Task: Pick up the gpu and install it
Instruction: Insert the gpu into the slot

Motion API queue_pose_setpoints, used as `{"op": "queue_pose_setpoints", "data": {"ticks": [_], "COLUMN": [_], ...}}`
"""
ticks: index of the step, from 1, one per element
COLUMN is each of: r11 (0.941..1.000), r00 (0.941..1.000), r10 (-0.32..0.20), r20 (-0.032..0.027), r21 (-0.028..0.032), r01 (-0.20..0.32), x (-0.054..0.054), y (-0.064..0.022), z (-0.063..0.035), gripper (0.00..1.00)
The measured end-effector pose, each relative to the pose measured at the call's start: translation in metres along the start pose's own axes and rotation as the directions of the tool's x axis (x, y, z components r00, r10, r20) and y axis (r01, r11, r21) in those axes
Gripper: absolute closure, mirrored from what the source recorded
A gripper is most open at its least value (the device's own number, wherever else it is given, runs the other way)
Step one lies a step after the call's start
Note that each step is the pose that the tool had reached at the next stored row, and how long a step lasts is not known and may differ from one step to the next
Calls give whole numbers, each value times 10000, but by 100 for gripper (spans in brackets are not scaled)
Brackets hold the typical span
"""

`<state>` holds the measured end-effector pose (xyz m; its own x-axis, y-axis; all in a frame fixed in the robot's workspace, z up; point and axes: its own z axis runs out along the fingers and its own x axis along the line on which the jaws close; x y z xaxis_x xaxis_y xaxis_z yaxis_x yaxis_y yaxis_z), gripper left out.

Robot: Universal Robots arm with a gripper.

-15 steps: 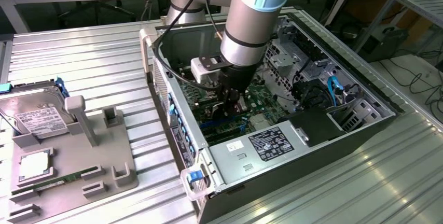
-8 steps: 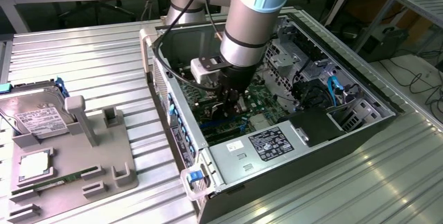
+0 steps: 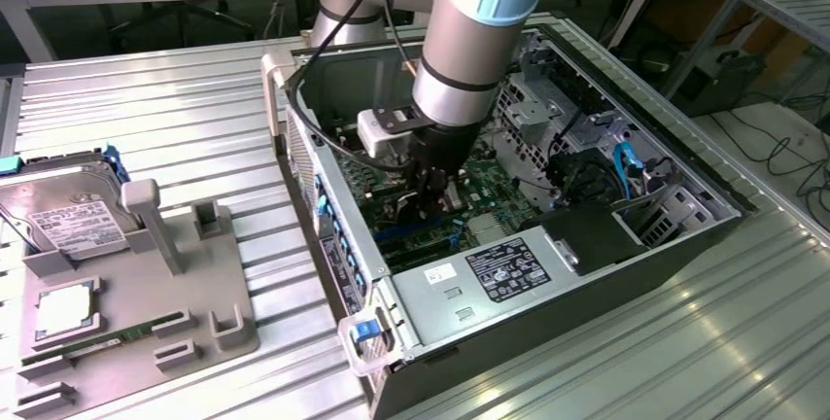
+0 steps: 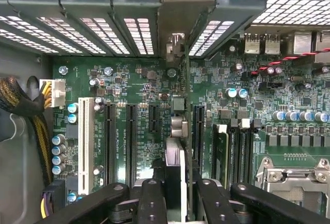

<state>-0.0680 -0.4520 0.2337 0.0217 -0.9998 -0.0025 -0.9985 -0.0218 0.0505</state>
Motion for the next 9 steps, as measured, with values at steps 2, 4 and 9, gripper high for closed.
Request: {"op": "queue_pose_setpoints", "data": {"ticks": [2,4,9], "r11": [10000,10000,9998], "r00": [10000,10000,9998], "r10": [3,4,204], "r20": [-12,-12,-8], "r21": [-5,-6,-8], "r01": [-3,-4,-204], "x": [1,2,5], "y": [1,1,-3], "z": [-22,-22,-24], "gripper": [72,72,72]}}
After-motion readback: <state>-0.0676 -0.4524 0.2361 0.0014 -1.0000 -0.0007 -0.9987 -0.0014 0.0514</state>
